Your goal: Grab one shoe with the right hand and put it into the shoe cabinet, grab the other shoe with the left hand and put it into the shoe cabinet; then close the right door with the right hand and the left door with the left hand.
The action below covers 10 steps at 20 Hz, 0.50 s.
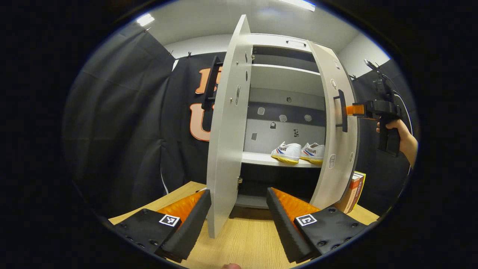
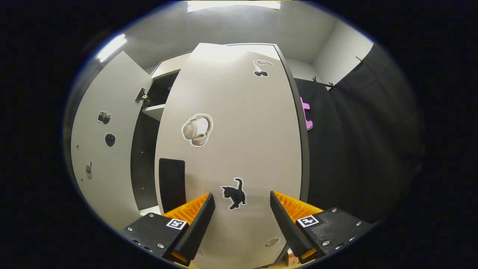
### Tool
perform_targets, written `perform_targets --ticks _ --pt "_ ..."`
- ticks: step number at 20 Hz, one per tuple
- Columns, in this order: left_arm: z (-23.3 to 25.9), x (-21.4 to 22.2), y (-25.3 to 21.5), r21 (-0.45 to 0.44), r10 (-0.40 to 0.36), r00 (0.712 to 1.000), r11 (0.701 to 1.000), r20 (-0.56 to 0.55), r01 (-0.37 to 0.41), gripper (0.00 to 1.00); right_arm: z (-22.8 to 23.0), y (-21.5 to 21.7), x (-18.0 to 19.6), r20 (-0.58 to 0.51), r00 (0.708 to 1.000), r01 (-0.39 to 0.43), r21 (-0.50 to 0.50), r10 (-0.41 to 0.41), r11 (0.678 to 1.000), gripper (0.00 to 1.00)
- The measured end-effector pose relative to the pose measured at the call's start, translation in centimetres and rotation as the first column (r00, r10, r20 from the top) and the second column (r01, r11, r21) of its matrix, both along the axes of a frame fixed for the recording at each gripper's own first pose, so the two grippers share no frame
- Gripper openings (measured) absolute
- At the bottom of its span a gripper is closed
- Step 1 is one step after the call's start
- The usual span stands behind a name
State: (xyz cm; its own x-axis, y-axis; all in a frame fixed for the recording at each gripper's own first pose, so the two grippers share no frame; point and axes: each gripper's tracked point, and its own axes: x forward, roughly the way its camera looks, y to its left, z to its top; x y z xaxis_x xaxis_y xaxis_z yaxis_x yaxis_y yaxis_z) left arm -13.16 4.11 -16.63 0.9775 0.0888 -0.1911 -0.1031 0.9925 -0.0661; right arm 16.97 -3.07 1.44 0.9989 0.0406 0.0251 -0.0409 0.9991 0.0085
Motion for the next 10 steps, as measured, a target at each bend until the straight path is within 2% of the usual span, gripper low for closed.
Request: perform_targets --ticks 2,3,5,6,10 --pt "0.7 0.0 -0.4 0.001 -0.011 1.0 1.0 0.011 0.011 0.96 0.0 -0.5 -1.1 0.003 1.0 0.009 0.001 -0.009 1.0 0.92" --pt "1.1 0.2 -0.6 0.002 -0.016 1.0 1.0 0.015 0.016 0.99 0.0 -0.8 -2.0 0.001 1.0 0.013 0.003 -0.013 1.0 0.92" --pt "1.7 0.4 -1.2 0.004 -0.03 0.999 1.0 0.023 0.03 0.97 0.0 -1.3 -3.8 0.001 1.0 0.016 0.003 -0.016 1.0 0.92" --pt "2.0 0.7 -1.4 0.004 -0.038 0.999 0.999 0.027 0.038 0.99 0.0 -1.5 -4.8 0.003 1.0 0.015 0.005 -0.015 1.0 0.92" --pt "3.0 1.4 -2.5 -0.001 -0.063 0.997 0.998 0.036 0.064 0.94 -0.6 -1.8 -9.3 0.001 1.0 0.013 0.026 -0.013 1.0 0.92"
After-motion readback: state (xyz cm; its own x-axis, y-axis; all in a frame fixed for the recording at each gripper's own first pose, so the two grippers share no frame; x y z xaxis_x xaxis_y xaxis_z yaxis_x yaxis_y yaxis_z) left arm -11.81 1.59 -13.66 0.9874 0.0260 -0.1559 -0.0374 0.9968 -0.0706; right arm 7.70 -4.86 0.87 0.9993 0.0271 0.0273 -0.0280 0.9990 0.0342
